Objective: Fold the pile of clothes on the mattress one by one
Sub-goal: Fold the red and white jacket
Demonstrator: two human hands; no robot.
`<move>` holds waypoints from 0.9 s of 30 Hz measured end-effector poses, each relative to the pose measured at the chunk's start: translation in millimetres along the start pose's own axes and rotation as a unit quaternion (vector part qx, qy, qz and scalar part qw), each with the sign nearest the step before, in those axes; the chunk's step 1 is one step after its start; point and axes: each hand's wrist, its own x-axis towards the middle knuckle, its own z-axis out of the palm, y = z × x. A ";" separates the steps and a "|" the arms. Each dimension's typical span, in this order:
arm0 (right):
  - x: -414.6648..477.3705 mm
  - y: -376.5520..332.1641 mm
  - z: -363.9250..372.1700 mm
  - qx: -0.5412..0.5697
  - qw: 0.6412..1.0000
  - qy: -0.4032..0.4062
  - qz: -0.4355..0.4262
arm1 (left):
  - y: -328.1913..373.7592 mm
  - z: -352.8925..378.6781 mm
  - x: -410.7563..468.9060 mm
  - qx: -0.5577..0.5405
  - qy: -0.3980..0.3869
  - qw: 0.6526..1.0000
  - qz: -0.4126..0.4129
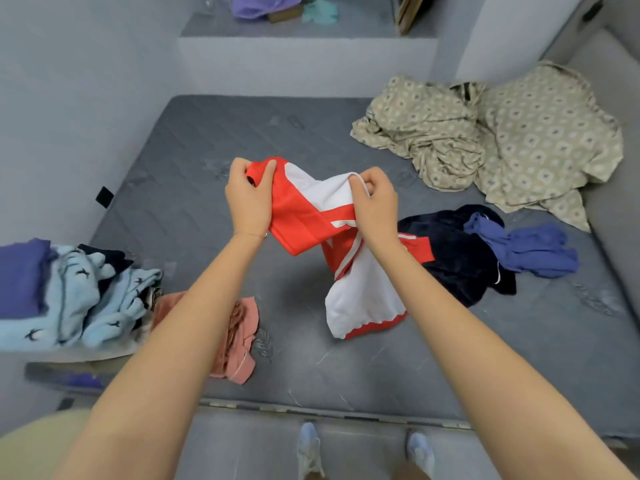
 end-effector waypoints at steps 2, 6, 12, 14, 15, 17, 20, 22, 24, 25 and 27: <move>-3.1 -14.1 18.7 0.003 1.000 0.002 -0.004 | -0.8 -19.3 17.3 -0.009 0.009 1.000 0.003; -2.8 -25.1 43.3 0.012 1.000 0.003 0.010 | -6.8 -36.8 40.7 -0.021 0.014 1.000 0.000; 5.3 -1.0 59.8 -0.001 0.998 -0.003 0.065 | -34.8 -34.6 61.5 -0.009 -0.005 0.998 -0.068; 11.1 10.9 66.7 -0.004 0.997 -0.016 0.081 | -47.6 -33.5 69.3 0.000 -0.015 0.996 -0.089; 14.3 16.1 71.6 -0.007 0.996 -0.027 0.088 | -53.9 -32.8 72.9 0.004 -0.016 0.995 -0.096; 19.6 23.7 82.1 -0.009 0.994 -0.038 0.099 | -64.2 -31.5 79.1 0.013 -0.019 0.994 -0.104; 28.3 31.0 97.5 -0.023 0.993 -0.043 0.111 | -80.2 -27.9 88.8 0.017 -0.018 0.992 -0.125; 33.7 34.5 105.5 -0.043 0.991 -0.052 0.116 | -93.8 -26.0 93.7 0.021 -0.019 0.987 -0.159; 37.2 42.5 113.8 -0.069 0.988 -0.067 0.125 | -107.6 -25.1 96.4 0.016 -0.021 0.981 -0.190; 37.8 47.4 118.2 -0.077 0.986 -0.075 0.130 | -114.7 -23.6 98.1 0.015 -0.024 0.979 -0.204; 34.2 55.4 127.2 -0.072 0.984 -0.087 0.141 | -127.2 -19.3 102.8 -0.001 -0.029 0.971 -0.237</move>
